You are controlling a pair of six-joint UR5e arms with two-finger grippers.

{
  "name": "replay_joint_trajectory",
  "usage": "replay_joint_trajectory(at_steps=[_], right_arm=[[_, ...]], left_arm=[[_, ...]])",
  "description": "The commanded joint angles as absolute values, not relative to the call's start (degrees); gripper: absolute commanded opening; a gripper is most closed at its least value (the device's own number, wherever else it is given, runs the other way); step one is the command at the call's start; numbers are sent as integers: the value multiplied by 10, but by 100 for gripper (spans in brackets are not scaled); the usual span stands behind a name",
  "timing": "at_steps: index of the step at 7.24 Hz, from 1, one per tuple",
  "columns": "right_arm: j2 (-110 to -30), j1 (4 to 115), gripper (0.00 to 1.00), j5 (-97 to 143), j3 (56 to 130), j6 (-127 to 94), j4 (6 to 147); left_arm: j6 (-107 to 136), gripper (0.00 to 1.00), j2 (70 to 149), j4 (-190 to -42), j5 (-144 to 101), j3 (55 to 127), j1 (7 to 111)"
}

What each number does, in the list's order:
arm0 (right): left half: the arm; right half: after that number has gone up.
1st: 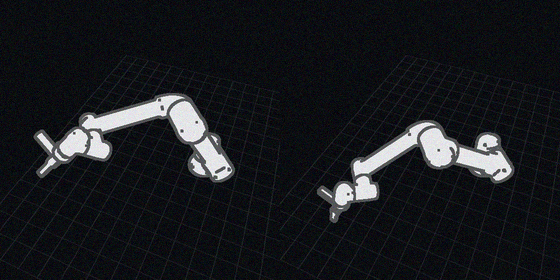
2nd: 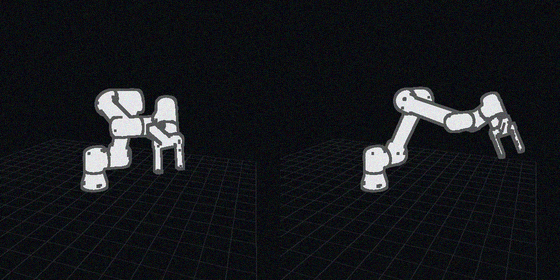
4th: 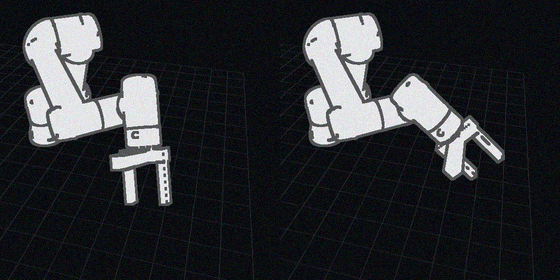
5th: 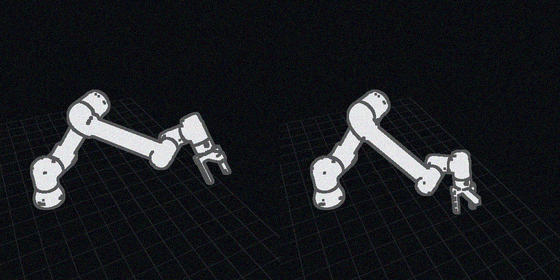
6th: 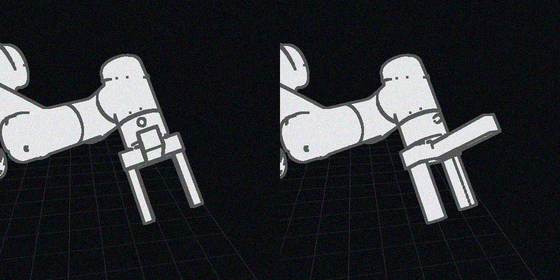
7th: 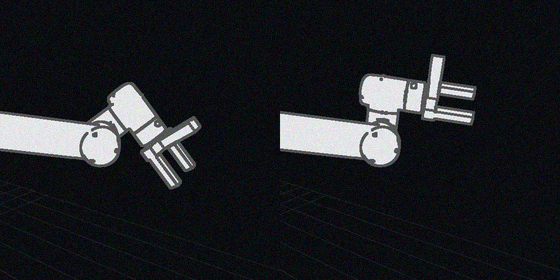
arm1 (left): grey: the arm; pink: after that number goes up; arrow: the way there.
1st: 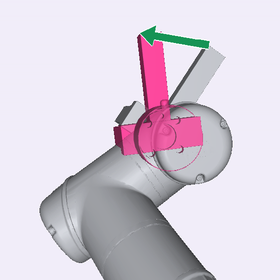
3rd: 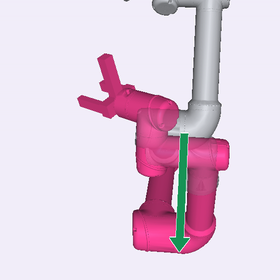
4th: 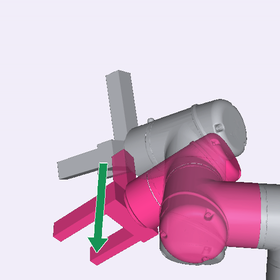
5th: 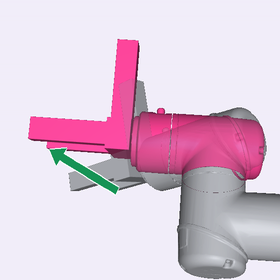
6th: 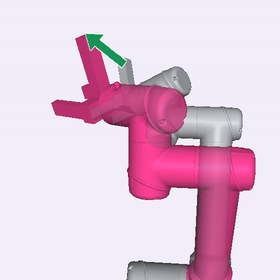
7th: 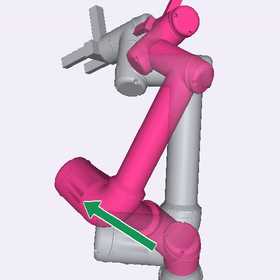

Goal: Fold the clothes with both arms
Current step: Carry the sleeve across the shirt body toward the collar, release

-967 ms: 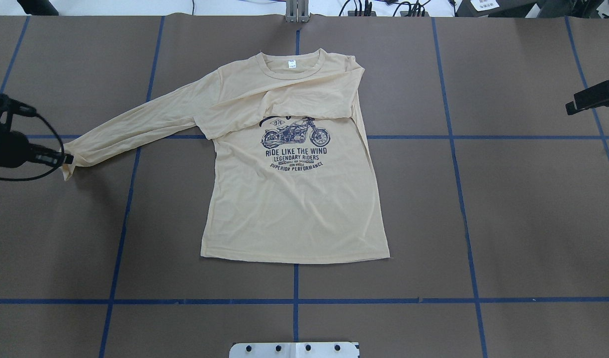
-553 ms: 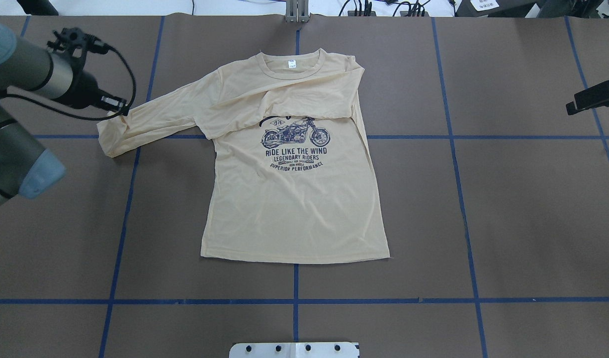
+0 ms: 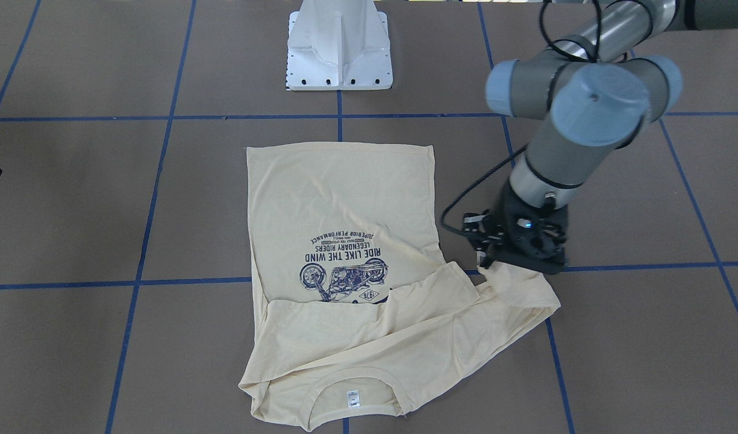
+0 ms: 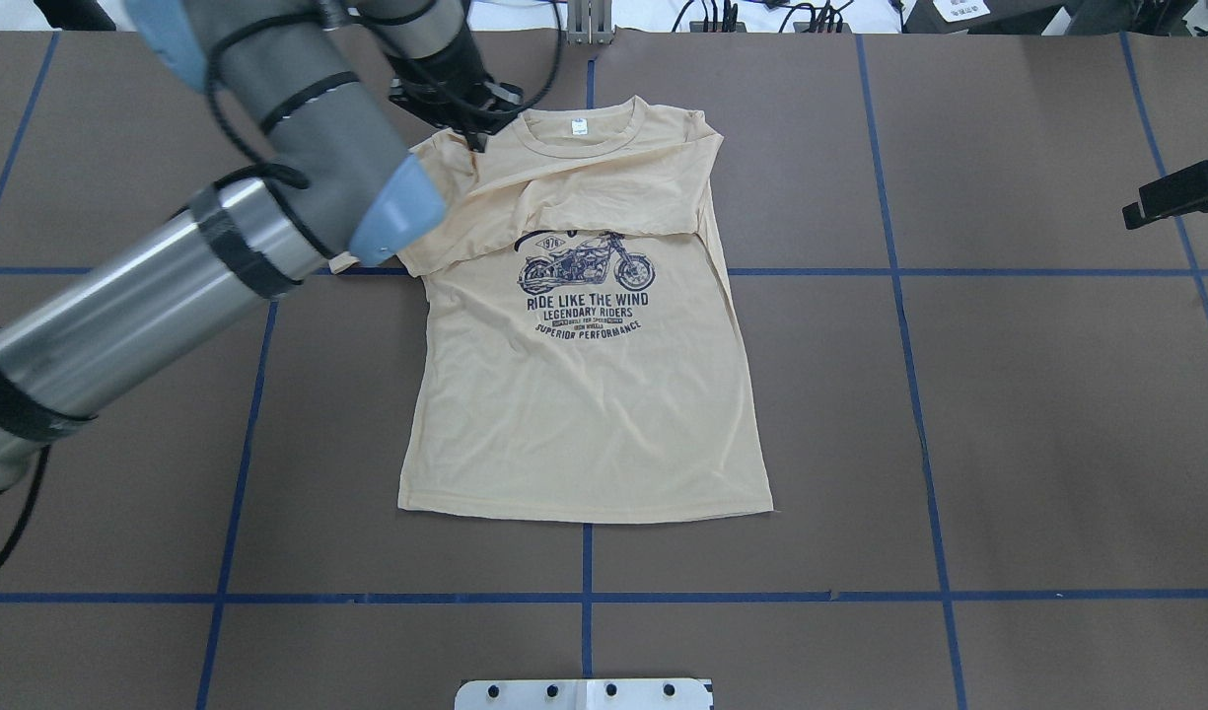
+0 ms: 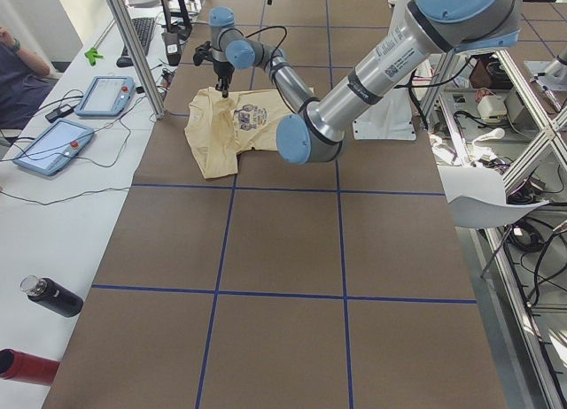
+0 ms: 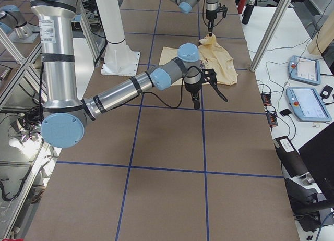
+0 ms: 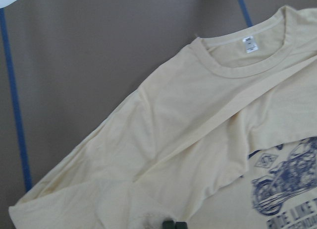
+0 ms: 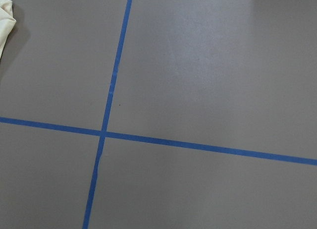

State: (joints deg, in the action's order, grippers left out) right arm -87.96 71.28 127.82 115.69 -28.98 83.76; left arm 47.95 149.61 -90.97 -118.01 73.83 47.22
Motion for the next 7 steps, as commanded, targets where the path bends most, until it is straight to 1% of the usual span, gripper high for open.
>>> replay_joint_trajectory(at_steps=[1,2,3,4,6,7], right_arm=[[-880,713,100,1278,1153,-289,838],[-880,713,100,1279,1153,-290,838],[-880,713,100,1279,1154,-291,838],[-880,713,100,1279,1155,-291,838],[-869,709,100,1279,1158,-328,837],[-855,683,100,1277,1164,-390,823]], left_arm=[[602,0,1621,-971,-1146,580,402],[653,0,1636,-1026,-1130,549,376],[698,51,1660,-1046,-1126,514,360],[711,100,1660,-1062,-1113,508,348],[716,100,1659,-1059,-1113,522,345],[713,100,1625,-1048,-1113,579,345]])
